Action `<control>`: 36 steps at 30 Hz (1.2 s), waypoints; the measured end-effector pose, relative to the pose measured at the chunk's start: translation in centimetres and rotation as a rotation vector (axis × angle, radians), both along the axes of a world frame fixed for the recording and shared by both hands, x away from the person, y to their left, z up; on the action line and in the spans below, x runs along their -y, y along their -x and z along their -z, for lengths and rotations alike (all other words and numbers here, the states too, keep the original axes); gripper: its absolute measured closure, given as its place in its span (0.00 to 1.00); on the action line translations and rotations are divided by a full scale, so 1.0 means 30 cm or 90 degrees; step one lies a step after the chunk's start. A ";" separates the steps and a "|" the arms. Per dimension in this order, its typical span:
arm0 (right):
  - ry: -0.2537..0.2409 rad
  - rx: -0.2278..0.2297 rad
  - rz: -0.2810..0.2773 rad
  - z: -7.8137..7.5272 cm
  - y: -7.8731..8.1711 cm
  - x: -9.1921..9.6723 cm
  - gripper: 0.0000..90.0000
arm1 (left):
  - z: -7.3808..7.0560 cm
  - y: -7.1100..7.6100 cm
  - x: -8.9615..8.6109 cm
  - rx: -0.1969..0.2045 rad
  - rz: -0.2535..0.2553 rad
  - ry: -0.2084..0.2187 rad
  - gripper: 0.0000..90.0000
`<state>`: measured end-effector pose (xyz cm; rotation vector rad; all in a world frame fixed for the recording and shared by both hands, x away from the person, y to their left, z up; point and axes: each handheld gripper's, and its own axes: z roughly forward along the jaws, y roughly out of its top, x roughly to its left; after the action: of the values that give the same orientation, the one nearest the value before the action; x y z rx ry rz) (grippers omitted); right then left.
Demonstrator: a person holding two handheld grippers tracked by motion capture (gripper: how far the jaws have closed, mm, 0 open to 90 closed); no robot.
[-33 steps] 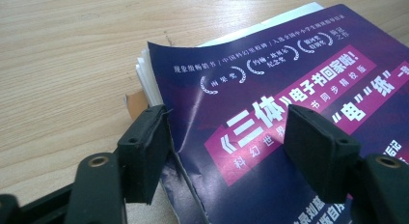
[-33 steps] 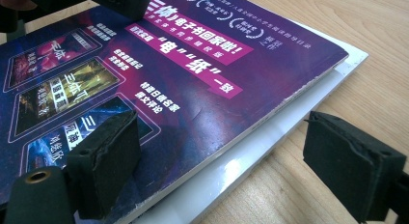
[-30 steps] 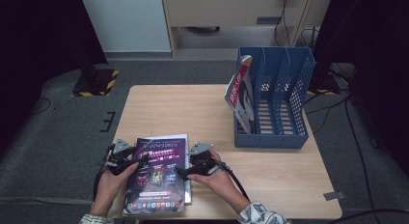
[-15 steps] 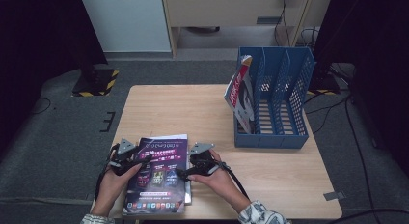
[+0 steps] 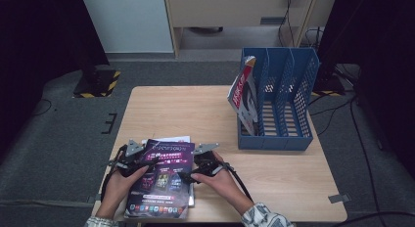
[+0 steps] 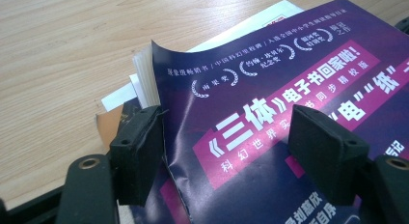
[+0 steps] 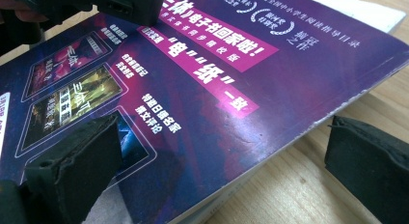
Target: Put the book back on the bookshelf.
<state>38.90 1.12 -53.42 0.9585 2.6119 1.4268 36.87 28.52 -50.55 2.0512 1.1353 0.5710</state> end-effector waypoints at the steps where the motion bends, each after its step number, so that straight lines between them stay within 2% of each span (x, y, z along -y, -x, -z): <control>1: -0.001 -0.004 0.000 0.000 -0.002 0.002 0.00 | 0.002 0.000 -0.002 0.000 0.000 0.004 0.32; 7: -0.018 -0.020 -0.006 0.013 -0.011 0.006 0.01 | 0.006 0.000 -0.005 0.004 0.000 0.010 0.31; 9: -0.026 -0.040 -0.007 0.018 -0.017 0.006 0.01 | 0.008 0.001 -0.006 0.006 -0.001 0.012 0.31; 12: -0.031 -0.042 -0.018 0.018 -0.022 0.007 0.04 | 0.009 0.001 -0.006 0.006 -0.003 0.013 0.30; 16: -0.021 -0.029 -0.017 0.007 -0.016 0.002 0.06 | 0.014 0.002 -0.010 0.003 -0.012 0.024 0.28; 19: -0.008 0.012 -0.008 -0.021 0.001 -0.003 0.09 | 0.018 0.001 -0.019 -0.006 -0.020 0.041 0.28; 21: -0.030 0.025 -0.003 -0.046 0.004 -0.005 0.12 | 0.022 0.000 -0.026 -0.010 -0.025 0.053 0.28; 22: -0.058 0.028 -0.002 -0.068 0.003 -0.009 0.15 | 0.023 0.000 -0.029 -0.012 -0.027 0.058 0.27; 23: -0.058 0.028 -0.002 -0.068 0.003 -0.009 0.15 | 0.024 0.000 -0.031 -0.014 -0.029 0.062 0.27; 24: -0.071 0.019 -0.011 -0.079 -0.003 -0.020 0.15 | 0.026 0.000 -0.033 -0.015 -0.029 0.066 0.27; 30: -0.078 -0.015 -0.026 -0.067 -0.010 -0.067 0.17 | 0.027 0.002 -0.034 -0.013 -0.030 0.065 0.27; 31: -0.074 -0.024 -0.041 -0.062 -0.006 -0.090 0.19 | 0.027 0.002 -0.035 -0.012 -0.030 0.066 0.27; 34: -0.059 -0.022 -0.045 -0.056 -0.002 -0.112 0.17 | 0.028 0.001 -0.036 -0.013 -0.030 0.066 0.27; 36: -0.057 -0.032 -0.048 -0.052 -0.006 -0.118 0.18 | 0.027 0.001 -0.035 -0.013 -0.031 0.066 0.27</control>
<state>39.08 4.65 -51.84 0.9256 2.6672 1.5701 36.84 29.56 -51.36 1.9508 1.2044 0.5048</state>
